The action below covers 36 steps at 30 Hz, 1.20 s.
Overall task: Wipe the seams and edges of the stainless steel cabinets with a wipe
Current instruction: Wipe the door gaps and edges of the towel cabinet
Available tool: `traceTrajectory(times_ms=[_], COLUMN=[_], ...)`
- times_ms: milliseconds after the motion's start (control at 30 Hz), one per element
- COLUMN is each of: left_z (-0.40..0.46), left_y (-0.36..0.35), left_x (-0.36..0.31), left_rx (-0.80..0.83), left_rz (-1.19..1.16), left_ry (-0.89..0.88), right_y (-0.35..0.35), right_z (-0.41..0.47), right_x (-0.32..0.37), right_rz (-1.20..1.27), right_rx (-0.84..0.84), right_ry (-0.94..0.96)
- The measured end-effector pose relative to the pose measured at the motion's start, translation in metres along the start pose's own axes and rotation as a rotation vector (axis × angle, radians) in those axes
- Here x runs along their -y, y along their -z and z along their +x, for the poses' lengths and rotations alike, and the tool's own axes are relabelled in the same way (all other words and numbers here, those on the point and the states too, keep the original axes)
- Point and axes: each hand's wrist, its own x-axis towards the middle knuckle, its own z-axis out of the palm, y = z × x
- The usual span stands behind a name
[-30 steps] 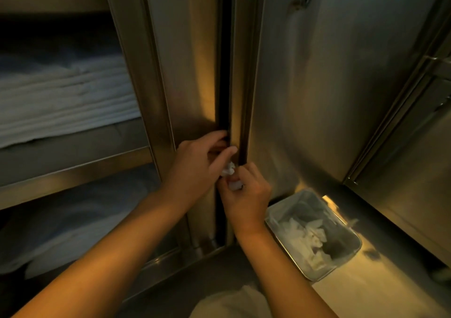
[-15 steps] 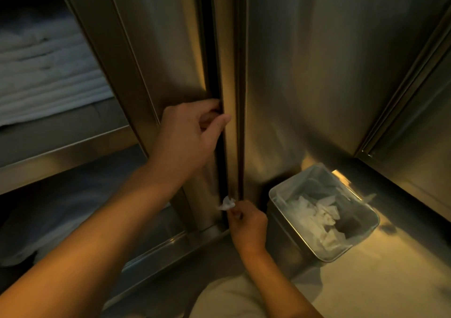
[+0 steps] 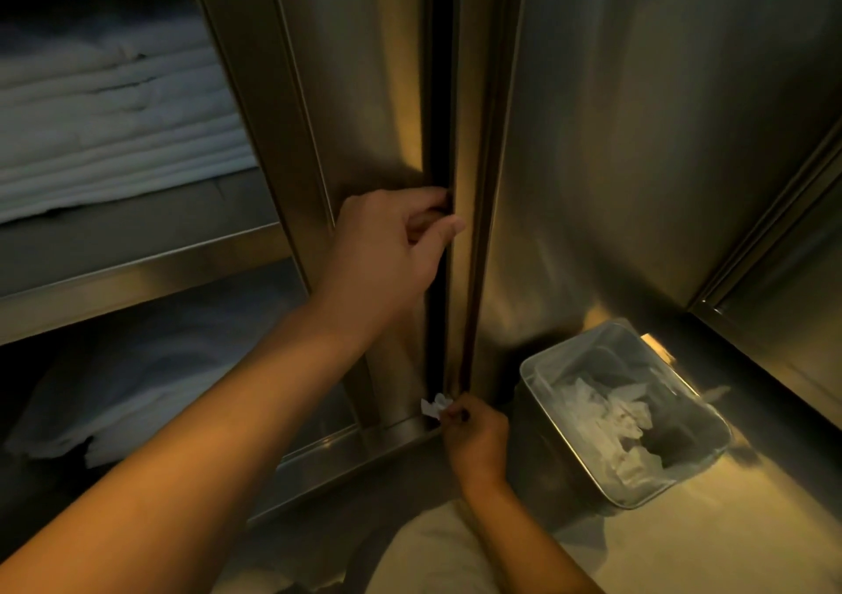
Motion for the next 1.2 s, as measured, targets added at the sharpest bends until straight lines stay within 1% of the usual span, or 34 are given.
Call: traceTrajectory(times_ms=[100, 167, 267, 367, 533, 667, 800, 900, 1000, 1067, 1133, 1200], left_z=[0.001, 0.002, 0.004, 0.004, 0.004, 0.004, 0.005, 0.006, 0.008, 0.008, 0.008, 0.009], left_y=[0.001, 0.003, 0.008, 0.014, 0.025, 0.022, 0.02, 0.019, 0.017, 0.015, 0.014, 0.013], left_x=[-0.001, -0.002, -0.003, -0.004, -0.015, -0.01, -0.007, -0.004, 0.0, 0.003, 0.005, 0.007], left_rx=[0.031, 0.046, 0.092, 0.139, 0.173, 0.219, 0.243, 0.259, 0.25, 0.25, 0.24, 0.234], left_rz=[-0.006, -0.006, -0.031, -0.078, -0.295, -0.373, -0.342, -0.315, -0.249, -0.223, -0.217, -0.214], left_ry=[0.028, 0.045, 0.074, 0.13, 0.278, 0.256, 0.225, 0.218, 0.191, 0.173, 0.153, 0.144], right_y=[0.017, 0.034, 0.066, 0.091, 0.122, 0.145, 0.181, 0.2, 0.198, 0.189, 0.177, 0.166], right_z=[0.007, 0.012, 0.018, 0.023, 0.033, 0.04, 0.058, 0.075, 0.089, 0.094, 0.094, 0.091], right_x=[0.039, 0.081, 0.153, 0.209, 0.285, 0.334, 0.391, 0.433, 0.459, 0.462, 0.454, 0.437], right_rz=[0.055, 0.12, 0.144, 0.183, 0.218, 0.188, 0.179, 0.115, 0.008, -0.026, -0.004, 0.018], right_rx=[-0.057, -0.107, -0.177, -0.208, -0.248, -0.319, -0.436, -0.526, -0.595, -0.64, -0.678, -0.683], right_ry=[0.15, 0.25, 0.462, 0.607, 0.755, 0.887, 1.041, 1.182, 1.316, 1.373, 1.379, 1.351])
